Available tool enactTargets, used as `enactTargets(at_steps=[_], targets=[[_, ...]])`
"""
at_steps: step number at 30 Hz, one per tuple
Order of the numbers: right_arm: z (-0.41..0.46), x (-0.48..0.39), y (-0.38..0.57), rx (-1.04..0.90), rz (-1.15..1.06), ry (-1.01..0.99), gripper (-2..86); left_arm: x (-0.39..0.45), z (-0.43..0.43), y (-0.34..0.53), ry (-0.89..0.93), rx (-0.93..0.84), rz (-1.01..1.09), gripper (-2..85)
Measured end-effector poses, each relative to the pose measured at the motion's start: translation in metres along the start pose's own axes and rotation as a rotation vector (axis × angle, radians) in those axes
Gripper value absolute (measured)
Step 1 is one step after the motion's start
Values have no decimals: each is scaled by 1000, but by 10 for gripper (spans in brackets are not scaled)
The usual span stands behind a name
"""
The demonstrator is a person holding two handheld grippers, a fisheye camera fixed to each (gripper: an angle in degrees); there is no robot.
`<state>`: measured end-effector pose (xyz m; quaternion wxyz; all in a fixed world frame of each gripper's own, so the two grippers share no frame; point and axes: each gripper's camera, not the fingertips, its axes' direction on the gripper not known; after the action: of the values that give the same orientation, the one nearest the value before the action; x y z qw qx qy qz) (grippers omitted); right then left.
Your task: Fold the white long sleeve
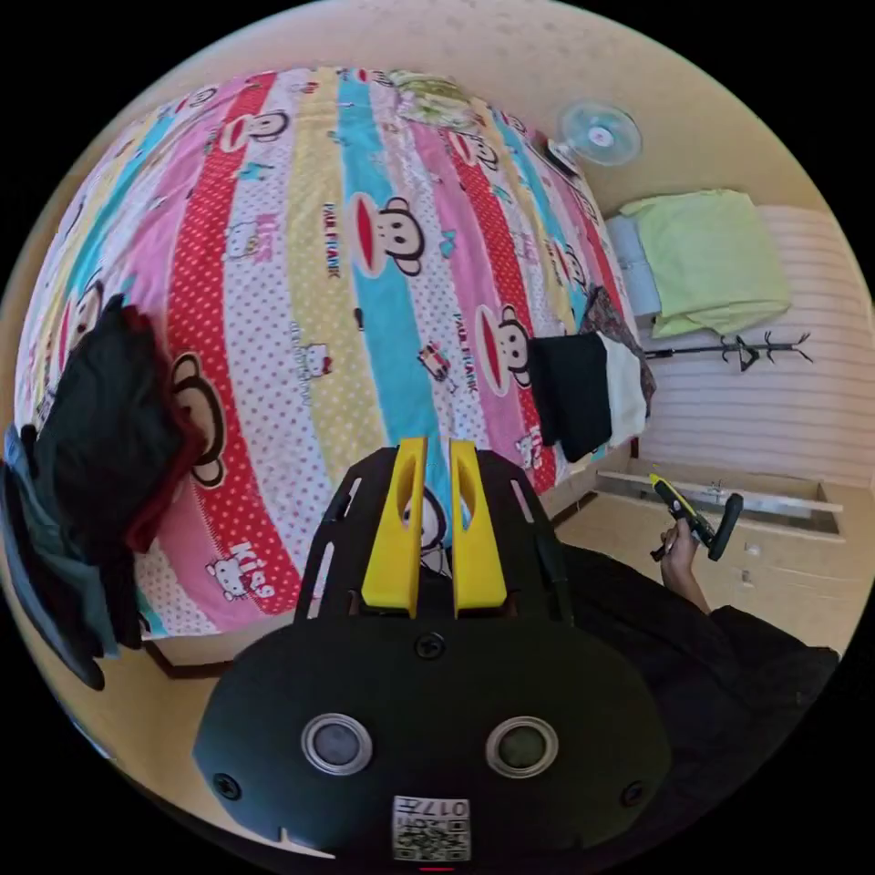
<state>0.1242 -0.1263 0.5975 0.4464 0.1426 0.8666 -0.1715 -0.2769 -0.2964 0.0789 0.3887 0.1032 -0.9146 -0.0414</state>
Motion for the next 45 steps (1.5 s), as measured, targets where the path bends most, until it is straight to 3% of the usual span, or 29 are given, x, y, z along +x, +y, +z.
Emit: enactTargets(at_steps=[6, 12, 21, 24, 25, 28, 32, 36, 45], targets=[[22, 137, 37, -46, 229, -89, 13, 159, 90, -44, 24, -122, 230, 49], [39, 252, -2, -6, 354, -137, 38, 239, 128, -61, -22, -170, 281, 49], [89, 337, -145, 5, 221, -101, 82, 214, 133, -48, -46, -183, 72, 51], [136, 356, -159, -141, 268, -129, 76, 198, 129, -40, -44, -162, -4, 51], [150, 362, -154, -184, 298, -172, 59, 196, 129, -39, -38, -158, -16, 51], [131, 374, -132, -45, 371, -375, 38, 190, 125, -35, -8, -133, -39, 51], [63, 374, -110, 293, 198, -1046, 30, 194, 119, -36, 0, -98, -9, 53], [3, 333, -135, 383, -52, -1239, 26, 193, 109, -42, 65, -79, 11, 53], [-160, 140, -159, 552, -700, -1605, 26, 151, 12, -24, 103, 100, 22, 76]])
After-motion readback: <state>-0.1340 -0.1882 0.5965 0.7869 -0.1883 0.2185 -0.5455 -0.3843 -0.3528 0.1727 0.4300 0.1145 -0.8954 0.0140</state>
